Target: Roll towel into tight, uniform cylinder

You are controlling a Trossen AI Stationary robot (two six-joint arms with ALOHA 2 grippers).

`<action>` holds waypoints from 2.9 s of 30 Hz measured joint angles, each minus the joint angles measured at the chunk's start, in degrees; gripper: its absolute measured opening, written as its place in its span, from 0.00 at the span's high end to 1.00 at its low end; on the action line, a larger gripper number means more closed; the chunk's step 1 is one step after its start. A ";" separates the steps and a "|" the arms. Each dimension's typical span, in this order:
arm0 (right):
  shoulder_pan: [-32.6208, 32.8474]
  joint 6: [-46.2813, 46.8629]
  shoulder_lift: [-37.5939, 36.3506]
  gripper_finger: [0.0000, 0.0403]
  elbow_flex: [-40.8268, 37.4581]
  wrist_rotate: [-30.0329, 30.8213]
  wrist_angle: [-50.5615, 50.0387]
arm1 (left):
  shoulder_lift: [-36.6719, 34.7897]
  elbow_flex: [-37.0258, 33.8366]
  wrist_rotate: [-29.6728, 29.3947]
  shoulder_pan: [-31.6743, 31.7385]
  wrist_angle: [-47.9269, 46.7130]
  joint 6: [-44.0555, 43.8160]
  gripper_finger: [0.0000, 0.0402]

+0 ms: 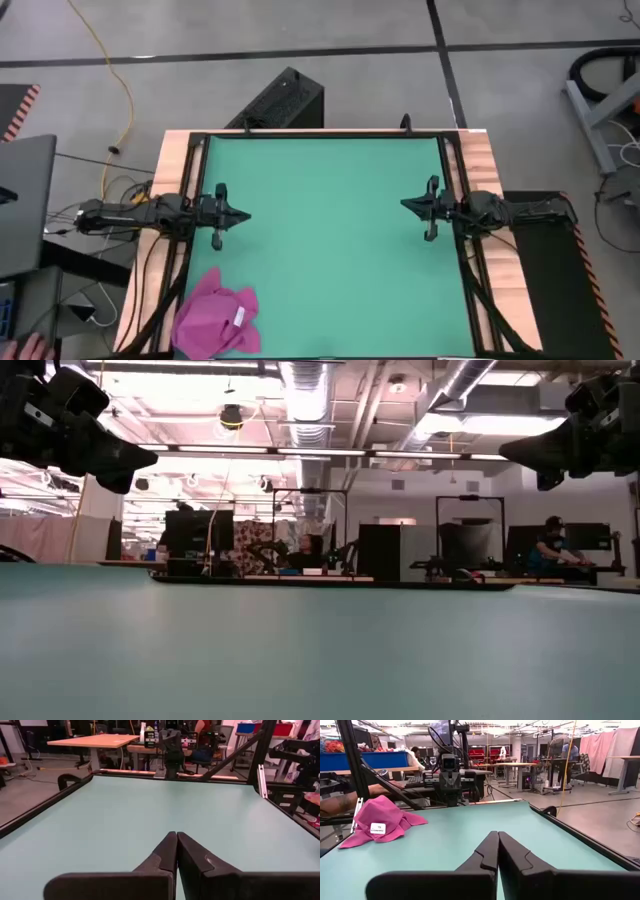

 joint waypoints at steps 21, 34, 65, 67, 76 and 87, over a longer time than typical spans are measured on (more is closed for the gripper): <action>0.01 -0.01 -0.01 0.92 0.00 0.00 0.00 | -0.02 0.00 0.01 0.02 -0.01 0.00 1.00; 0.02 0.00 -0.02 0.92 0.00 0.00 0.00 | -0.02 0.00 0.00 0.02 -0.01 0.01 1.00; -1.77 -11.10 -0.02 0.92 0.02 3.80 1.51 | 0.05 -0.02 0.61 0.00 0.11 4.80 1.00; -2.40 -11.10 -0.02 0.92 0.02 3.80 1.53 | 0.20 -0.02 0.58 0.00 0.12 2.74 1.00; -3.43 -10.67 -0.02 0.92 0.02 3.76 1.53 | 0.13 -0.02 4.13 0.01 4.16 -5.63 1.00; -3.08 11.56 -0.02 0.92 0.02 3.50 3.69 | 0.24 2.82 12.52 -0.09 25.32 -8.67 0.83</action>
